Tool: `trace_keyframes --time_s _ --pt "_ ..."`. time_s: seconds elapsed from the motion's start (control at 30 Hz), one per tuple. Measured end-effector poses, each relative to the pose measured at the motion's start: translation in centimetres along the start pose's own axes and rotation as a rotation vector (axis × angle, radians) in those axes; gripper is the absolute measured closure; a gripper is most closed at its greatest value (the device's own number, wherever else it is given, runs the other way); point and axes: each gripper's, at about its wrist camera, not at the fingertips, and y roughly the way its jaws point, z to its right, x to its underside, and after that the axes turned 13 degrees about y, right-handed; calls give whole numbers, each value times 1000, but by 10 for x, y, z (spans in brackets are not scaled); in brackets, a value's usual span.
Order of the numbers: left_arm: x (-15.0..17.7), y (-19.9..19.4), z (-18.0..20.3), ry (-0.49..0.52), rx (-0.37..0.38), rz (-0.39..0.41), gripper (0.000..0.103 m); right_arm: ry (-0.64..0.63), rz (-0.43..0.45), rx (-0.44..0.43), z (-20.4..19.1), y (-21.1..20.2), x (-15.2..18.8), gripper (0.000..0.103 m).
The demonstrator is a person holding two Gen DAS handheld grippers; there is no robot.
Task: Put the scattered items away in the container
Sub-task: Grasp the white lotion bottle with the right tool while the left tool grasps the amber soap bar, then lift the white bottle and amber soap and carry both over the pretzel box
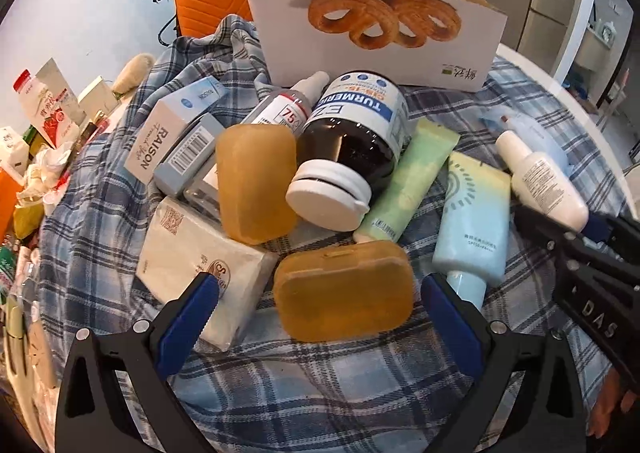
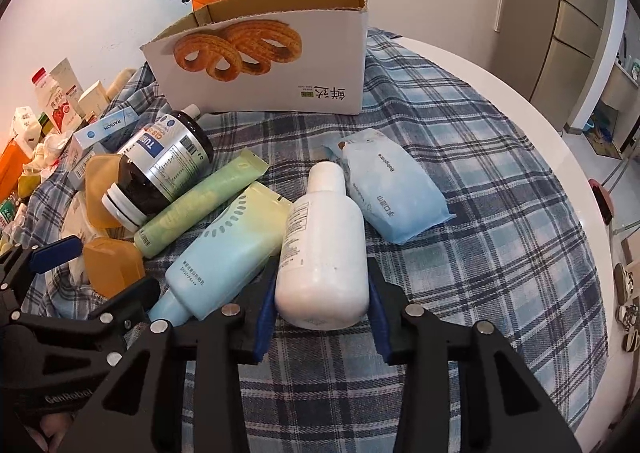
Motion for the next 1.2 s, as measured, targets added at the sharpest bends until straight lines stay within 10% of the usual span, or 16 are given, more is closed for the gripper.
trace_keyframes --time_s 0.33,0.67,1.2 --pt "-2 -4 0 7 -53 7 37 -13 23 5 -1 -8 -1 65" --pt "4 -22 -18 -60 67 33 37 -28 60 -6 -4 -26 -3 65" --pt "-32 -81 -30 10 -1 182 37 -80 165 -90 -26 -69 -40 65"
